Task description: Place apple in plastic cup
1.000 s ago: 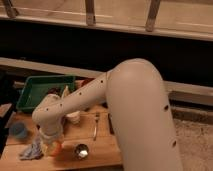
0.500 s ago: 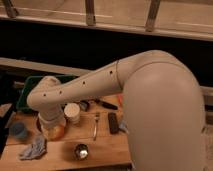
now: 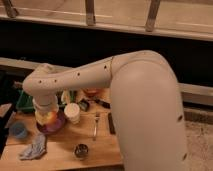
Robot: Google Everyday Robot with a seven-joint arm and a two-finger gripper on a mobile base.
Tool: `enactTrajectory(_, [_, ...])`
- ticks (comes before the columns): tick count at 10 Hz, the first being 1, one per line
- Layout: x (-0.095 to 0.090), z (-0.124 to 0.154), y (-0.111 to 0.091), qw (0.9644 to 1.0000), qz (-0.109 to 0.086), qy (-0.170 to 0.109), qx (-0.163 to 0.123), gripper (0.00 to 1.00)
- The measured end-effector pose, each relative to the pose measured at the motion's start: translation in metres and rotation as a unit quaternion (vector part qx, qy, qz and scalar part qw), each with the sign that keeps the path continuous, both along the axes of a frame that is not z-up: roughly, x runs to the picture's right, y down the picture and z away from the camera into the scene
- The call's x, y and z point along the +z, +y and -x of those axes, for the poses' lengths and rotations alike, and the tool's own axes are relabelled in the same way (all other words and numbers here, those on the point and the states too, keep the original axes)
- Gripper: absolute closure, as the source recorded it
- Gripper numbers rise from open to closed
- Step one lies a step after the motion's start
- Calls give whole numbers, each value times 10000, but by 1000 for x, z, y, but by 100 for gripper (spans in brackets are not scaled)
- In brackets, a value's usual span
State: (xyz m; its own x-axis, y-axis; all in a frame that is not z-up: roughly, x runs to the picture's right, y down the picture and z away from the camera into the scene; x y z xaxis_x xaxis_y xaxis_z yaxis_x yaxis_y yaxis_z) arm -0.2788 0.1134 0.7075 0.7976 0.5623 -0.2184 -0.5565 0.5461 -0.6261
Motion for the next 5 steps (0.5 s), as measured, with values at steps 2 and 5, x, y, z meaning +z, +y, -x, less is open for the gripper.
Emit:
enactTrajectory(2, [15,32,-27,9993,-115,-366,-35,100])
enactTrajectory(5, [20,75,-55,9950,-217,-976,-77,100])
